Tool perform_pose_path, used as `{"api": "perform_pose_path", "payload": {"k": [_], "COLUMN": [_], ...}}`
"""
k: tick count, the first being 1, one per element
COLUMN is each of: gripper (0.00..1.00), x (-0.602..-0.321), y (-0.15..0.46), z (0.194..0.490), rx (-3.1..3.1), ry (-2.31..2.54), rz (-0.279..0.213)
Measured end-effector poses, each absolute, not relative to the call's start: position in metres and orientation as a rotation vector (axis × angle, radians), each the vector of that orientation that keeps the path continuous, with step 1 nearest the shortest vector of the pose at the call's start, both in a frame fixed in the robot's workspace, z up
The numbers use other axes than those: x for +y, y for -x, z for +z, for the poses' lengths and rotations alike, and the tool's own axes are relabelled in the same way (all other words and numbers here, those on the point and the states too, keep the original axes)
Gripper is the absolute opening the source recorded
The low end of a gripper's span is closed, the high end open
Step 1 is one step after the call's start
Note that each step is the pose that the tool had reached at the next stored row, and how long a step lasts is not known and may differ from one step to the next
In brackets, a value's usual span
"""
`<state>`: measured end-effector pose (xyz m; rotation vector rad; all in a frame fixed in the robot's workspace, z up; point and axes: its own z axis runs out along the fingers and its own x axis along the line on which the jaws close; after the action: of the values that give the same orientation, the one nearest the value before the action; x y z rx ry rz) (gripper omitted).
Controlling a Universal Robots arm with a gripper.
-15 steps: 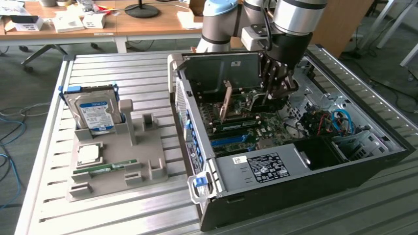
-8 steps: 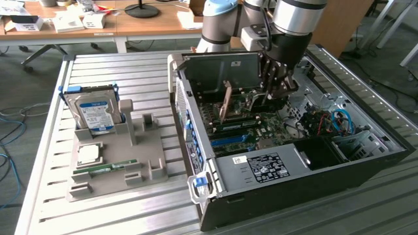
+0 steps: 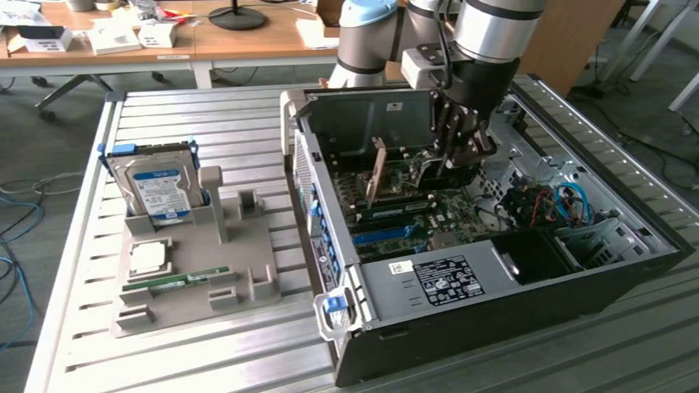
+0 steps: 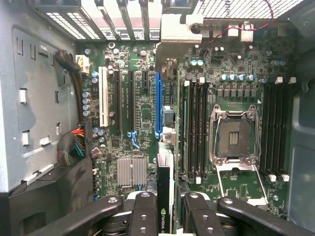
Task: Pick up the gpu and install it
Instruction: 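Insert the gpu into the slot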
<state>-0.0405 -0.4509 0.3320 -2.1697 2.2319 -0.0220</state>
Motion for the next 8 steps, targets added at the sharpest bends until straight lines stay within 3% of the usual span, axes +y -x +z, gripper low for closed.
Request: {"api": "perform_pose_path", "payload": {"k": [8], "gripper": [0.26], "x": [-0.4509], "y": [0.0405], "z": [0.3281], "rx": [2.232], "ry": [2.169], "rz": [-0.022]}}
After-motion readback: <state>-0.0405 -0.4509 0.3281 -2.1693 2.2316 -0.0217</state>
